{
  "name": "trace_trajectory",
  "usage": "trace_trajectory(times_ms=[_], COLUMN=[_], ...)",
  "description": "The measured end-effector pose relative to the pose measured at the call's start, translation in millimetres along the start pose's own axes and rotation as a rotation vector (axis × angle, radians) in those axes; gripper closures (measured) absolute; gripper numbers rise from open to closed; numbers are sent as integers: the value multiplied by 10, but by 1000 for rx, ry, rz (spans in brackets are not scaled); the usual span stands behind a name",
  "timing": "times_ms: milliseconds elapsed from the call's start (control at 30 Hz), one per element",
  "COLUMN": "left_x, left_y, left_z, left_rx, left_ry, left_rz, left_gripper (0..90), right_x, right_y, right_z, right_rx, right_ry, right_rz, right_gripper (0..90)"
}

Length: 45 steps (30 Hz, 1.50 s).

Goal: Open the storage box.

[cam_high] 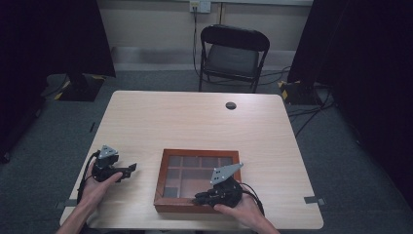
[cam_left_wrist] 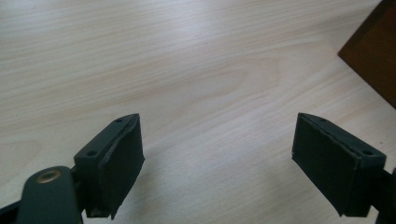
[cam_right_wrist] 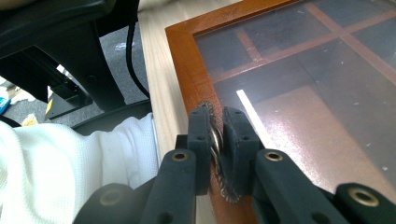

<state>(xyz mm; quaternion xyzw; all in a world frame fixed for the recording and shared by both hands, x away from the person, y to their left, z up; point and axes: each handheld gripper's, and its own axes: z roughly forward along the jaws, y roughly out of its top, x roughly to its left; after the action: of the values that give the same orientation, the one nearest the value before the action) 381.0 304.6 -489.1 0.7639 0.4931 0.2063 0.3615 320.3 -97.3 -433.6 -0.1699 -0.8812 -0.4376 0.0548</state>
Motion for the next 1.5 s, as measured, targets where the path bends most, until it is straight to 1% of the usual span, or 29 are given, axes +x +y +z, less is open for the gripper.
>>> trace_trajectory(times_ms=[33,67,100,167,233,300,333,367,400,500,533,567,600,633,667,700,733,767,867,933,967,1033,1067,1100,1167,1333,1367,1467,1500], left_x=[-29,-29,-66,-87,-151,-192,-221,-221,-251,-335,-359,-382,-382,-416,-416,-445,-445,-474,-509,-560,-581,-631,-656,-656,-700,-735,-745,-757,-784], left_y=[10,10,23,29,48,58,66,66,74,91,95,100,100,102,102,105,105,111,118,128,128,136,143,143,156,149,152,157,172], left_z=[-3,-3,-15,-25,-51,-66,-79,-79,-93,-120,-126,-136,-136,-147,-147,-163,-163,-181,-195,-204,-209,-203,-197,-197,-201,-204,-206,-213,-213], left_rx=[-2,-2,-6,-6,-16,-21,-23,-23,-28,-47,-53,-54,-54,-60,-60,-66,-66,-71,-77,-81,-80,-72,-72,-72,-80,-78,-80,-88,-85], left_ry=[-27,-27,-48,-52,-76,-91,-101,-101,-107,-139,-144,-167,-167,-187,-187,-203,-203,-218,-225,-240,-243,-261,-263,-263,-277,-294,-305,-305,-307], left_rz=[-4,-4,4,12,31,42,56,56,75,89,91,97,97,103,103,116,116,122,134,149,147,159,174,174,190,192,199,204,216], left_gripper=[159,159,159,159,159,160,159,159,159,159,159,158,157,158,157,157,157,157,157,157,157,157,158,158,158,157,157,157,163], right_x=[2,-1,-1,0,-2,3,3,3,0,0,3,2,1,0,-3,-3,-8,-10,-7,0,-1,-4,-5,-5,-5,-4,-7,-4,-7], right_y=[16,19,24,29,57,78,86,86,98,126,137,150,155,162,171,179,186,195,222,245,248,249,253,253,280,302,315,327,332], right_z=[-11,-14,-18,-23,-43,-64,-70,-70,-84,-109,-118,-125,-131,-135,-142,-150,-158,-163,-171,-183,-188,-200,-203,-203,-222,-237,-244,-255,-256], right_rx=[3,-2,-5,-4,-4,-6,-10,-10,-12,-18,-18,-20,-17,-18,-14,-19,-20,-19,-14,-10,-16,-19,-19,-19,-24,-21,-23,-22,-24], right_ry=[-1,5,4,5,8,7,9,9,10,10,10,11,11,16,12,17,17,19,17,13,12,12,12,12,13,7,9,8,9], right_rz=[0,-2,-2,-4,-10,-11,-13,-13,-12,-16,-15,-18,-18,-14,-20,-19,-19,-20,-23,-28,-28,-19,-21,-21,-23,-27,-30,-27,-31], right_gripper=[826,826,826,826,827,827,827,827,827,828,828,828,828,828,828,828,828,828,828,828,828,828,828,828,828,828,828,828,828])
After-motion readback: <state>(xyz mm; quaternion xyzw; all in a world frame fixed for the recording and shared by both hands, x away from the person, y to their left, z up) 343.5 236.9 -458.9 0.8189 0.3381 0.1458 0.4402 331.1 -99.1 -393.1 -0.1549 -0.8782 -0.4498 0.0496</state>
